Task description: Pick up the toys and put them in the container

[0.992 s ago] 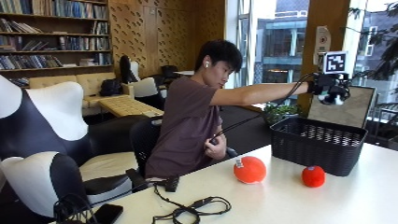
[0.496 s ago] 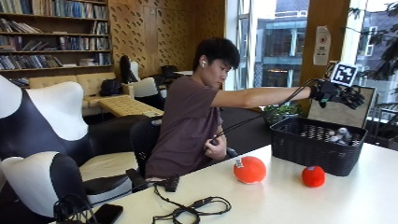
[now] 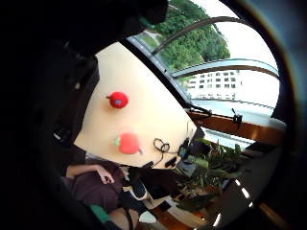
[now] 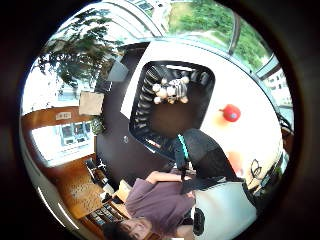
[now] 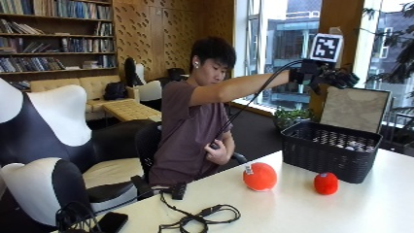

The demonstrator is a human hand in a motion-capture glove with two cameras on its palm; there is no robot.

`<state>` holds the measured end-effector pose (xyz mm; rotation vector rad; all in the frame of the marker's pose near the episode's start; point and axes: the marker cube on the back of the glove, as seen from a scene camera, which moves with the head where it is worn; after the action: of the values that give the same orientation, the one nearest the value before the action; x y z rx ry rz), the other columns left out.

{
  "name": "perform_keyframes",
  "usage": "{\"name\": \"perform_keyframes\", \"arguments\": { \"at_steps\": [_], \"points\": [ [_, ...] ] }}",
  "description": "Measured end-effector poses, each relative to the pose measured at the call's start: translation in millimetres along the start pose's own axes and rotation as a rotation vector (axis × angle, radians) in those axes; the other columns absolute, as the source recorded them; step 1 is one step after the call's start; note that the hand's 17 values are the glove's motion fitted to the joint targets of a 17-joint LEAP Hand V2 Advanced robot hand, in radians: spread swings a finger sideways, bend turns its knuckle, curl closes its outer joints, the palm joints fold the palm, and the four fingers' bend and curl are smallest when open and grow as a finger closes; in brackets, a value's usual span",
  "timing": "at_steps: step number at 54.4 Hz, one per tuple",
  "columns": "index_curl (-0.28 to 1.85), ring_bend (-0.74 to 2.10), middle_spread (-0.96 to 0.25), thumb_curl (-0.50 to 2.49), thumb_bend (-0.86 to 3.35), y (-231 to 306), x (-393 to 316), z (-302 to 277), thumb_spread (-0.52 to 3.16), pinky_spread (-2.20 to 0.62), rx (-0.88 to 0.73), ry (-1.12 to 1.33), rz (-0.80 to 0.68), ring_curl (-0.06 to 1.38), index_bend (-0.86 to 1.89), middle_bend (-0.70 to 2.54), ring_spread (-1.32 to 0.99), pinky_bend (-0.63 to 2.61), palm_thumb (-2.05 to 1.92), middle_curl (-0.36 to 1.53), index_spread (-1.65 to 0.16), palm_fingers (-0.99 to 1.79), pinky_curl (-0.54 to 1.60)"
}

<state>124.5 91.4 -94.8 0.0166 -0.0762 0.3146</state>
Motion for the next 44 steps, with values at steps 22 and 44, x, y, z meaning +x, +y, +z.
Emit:
{"name": "perform_keyframes", "arguments": {
  "at_steps": [22,44],
  "points": [
    [0.19,0.34,-0.02,0.42,-0.02,141.5,163.5,10.9,1.29,0.06,0.014,0.191,0.22,0.4,0.08,0.14,0.01,0.84,0.17,0.31,-0.17,-0.21,0.36],
    [0.19,0.24,-0.01,0.36,-0.02,166.1,194.6,325.2,1.26,0.07,-0.245,0.27,-0.009,0.38,0.12,0.07,0.06,1.01,0.09,0.23,-0.22,-0.14,0.4]
  ]
}}
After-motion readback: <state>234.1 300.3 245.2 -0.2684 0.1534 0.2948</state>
